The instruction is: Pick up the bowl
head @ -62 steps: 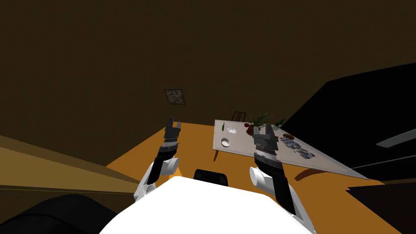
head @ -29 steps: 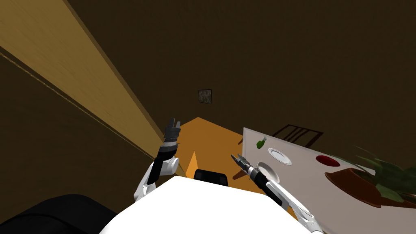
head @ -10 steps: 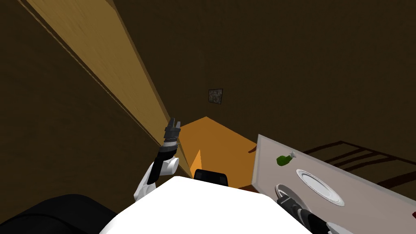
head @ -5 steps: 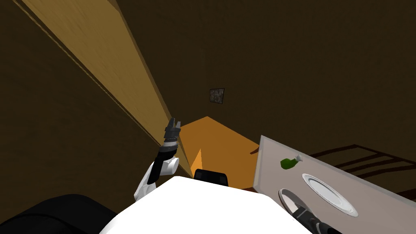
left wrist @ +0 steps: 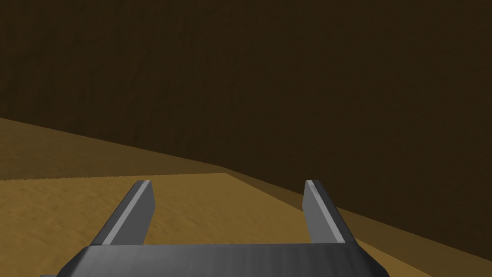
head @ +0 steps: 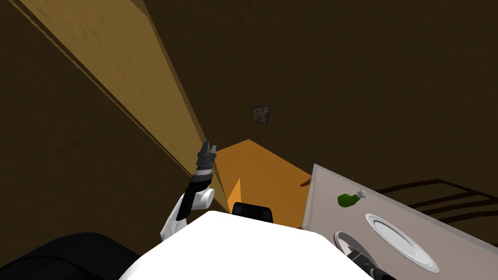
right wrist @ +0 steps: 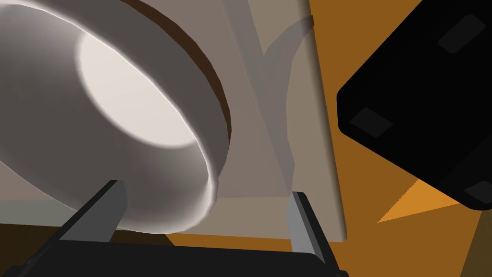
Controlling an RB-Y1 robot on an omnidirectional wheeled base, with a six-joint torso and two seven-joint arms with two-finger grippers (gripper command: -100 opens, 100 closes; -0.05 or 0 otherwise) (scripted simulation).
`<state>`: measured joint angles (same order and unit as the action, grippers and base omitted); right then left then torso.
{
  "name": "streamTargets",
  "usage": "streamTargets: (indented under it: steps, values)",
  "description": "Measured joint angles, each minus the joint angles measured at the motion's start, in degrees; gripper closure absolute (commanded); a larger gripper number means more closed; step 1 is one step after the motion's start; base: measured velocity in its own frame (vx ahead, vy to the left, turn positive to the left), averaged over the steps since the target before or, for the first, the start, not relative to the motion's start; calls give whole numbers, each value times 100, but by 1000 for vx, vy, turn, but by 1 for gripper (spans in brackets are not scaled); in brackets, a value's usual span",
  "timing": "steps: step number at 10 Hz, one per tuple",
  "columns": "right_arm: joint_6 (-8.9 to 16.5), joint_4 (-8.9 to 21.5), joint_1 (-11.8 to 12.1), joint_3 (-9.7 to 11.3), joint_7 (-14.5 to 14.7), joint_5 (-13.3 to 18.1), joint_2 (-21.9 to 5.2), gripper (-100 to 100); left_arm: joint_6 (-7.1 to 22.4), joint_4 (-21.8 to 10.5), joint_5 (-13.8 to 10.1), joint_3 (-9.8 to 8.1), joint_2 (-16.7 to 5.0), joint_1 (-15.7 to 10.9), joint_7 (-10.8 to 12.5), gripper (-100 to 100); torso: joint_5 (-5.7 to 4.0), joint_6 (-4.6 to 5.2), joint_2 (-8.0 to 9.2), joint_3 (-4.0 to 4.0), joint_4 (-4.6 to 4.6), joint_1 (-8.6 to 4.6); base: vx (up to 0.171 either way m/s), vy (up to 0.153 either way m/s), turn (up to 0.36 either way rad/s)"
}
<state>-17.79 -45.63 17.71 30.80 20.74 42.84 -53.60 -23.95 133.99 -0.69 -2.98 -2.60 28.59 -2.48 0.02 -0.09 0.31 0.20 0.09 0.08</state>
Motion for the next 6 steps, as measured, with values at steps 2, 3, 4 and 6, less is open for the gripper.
streamTargets:
  steps: [2,3,4,6]
  values:
    - [15,0,2,1,5,0,8,100,0,0,0,0,1,0,0,0,6,1,7,3,1,23,1,-3,0]
    - [13,0,5,1,0,-3,13,100,0,0,0,1,1,0,0,0,6,-4,7,4,3,22,0,0,0]
    - [16,1,4,-2,-3,-5,12,100,0,0,0,1,1,0,0,0,6,-5,7,4,2,23,0,0,0]
    - [16,1,5,-2,-6,-7,14,0,0,0,0,1,1,0,0,0,8,-7,7,4,1,24,0,0,0]
